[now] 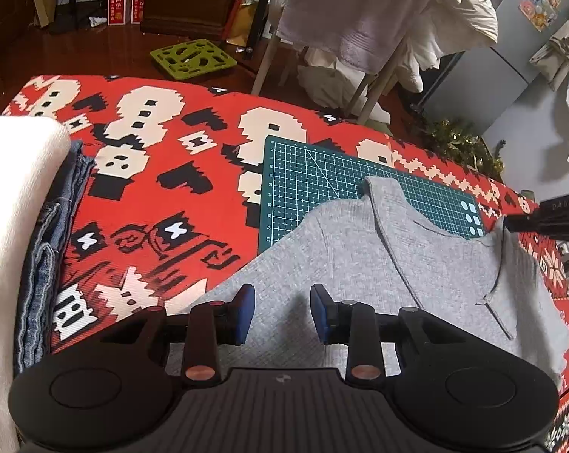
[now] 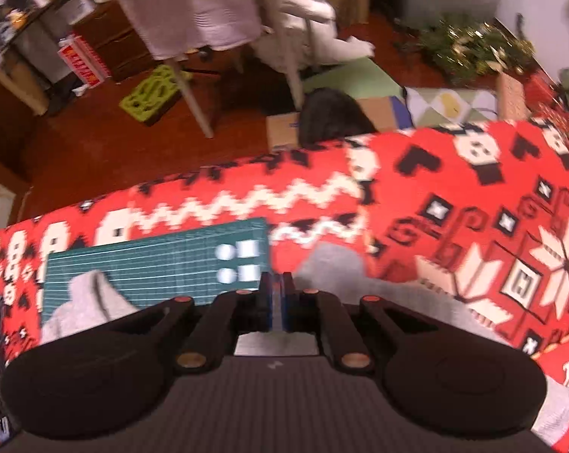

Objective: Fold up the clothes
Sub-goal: 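Hold the collar with the right gripper while the left gripper pinches the collar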

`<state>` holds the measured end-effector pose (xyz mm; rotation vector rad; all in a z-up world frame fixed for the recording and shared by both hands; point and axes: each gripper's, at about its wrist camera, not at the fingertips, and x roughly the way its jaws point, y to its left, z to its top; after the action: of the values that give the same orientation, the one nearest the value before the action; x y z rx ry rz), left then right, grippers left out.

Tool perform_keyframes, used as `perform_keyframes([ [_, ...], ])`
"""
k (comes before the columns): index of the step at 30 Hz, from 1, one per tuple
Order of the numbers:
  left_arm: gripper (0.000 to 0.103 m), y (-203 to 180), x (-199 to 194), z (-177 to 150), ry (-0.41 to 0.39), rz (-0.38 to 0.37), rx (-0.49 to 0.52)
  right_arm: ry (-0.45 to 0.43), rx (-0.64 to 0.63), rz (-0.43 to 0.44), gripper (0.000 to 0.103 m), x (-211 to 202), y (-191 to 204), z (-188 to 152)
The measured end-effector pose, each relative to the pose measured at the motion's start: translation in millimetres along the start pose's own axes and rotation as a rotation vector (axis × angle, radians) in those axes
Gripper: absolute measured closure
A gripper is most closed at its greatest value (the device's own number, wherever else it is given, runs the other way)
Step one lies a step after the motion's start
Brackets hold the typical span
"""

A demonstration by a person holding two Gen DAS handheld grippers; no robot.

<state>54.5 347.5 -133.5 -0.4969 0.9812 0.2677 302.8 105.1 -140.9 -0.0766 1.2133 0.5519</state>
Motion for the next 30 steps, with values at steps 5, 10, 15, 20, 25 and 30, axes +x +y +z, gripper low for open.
perform_keyframes([
  [5,0.071,-6,0,2,-0.007,0.001,0.016,0.009,0.002,-0.052,0.099,16,-4,0],
  [10,0.071,-7,0,10,-0.03,-0.001,0.024,-0.01,0.041,-0.06,0.102,27,-7,6],
  [15,0.071,-6,7,29,-0.066,0.001,0.027,-0.025,0.032,0.033,0.099,14,10,6],
  [20,0.071,-6,26,47,-0.044,-0.042,0.015,0.017,-0.098,0.165,0.099,12,74,-7],
  [25,0.072,-15,45,52,-0.039,0.013,0.081,0.059,-0.203,0.229,0.099,27,145,-20],
  [30,0.1,-21,49,49,-0.03,0.015,0.158,0.1,-0.249,0.214,0.099,50,188,-28],
])
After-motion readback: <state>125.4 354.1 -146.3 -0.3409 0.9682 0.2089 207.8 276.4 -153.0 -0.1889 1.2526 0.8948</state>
